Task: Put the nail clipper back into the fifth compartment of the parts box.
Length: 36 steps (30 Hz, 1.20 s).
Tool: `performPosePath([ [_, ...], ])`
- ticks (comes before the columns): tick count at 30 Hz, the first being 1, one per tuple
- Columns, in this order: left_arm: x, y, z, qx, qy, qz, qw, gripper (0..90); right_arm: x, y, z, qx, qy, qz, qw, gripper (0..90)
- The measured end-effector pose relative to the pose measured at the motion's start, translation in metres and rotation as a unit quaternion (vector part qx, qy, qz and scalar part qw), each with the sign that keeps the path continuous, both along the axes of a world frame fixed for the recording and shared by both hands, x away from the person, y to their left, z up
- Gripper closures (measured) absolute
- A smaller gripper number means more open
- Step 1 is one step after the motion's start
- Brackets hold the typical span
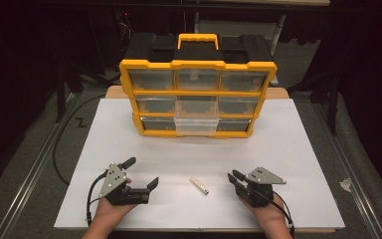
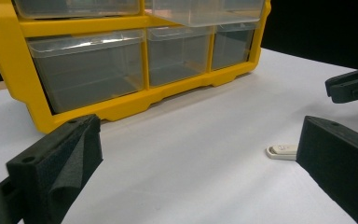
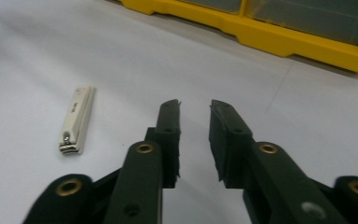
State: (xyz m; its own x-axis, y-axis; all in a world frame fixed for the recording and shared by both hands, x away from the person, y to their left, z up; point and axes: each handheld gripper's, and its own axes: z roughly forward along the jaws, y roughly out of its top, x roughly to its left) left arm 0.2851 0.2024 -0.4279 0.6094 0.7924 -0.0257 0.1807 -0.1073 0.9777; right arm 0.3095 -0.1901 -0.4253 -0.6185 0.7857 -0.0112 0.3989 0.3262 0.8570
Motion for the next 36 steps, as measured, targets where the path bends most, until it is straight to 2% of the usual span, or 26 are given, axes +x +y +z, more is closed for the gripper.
performPosePath([
  [4,0.0,0.0,0.0,0.0,-0.001,0.0,1.0,0.8,0.0,0.005,0.0,-0.003,0.001,0.023,0.9997,90.0],
  [13,0.0,0.002,0.001,-0.001,-0.003,0.001,1.0,0.8,-0.008,0.027,-0.001,-0.013,0.009,0.083,0.9965,90.0],
  [20,0.001,0.002,0.001,-0.002,-0.004,0.0,1.0,0.8,-0.015,0.047,-0.005,-0.021,0.028,0.117,0.9925,90.0],
  [32,0.0,0.003,0.001,-0.004,-0.005,0.0,1.0,0.8,-0.02,0.071,-0.011,-0.047,0.052,0.15,0.9861,90.0],
  [36,0.0,0.003,0.001,-0.004,-0.005,-0.001,1.0,0.8,-0.02,0.074,-0.013,-0.061,0.055,0.146,0.9859,90.0],
])
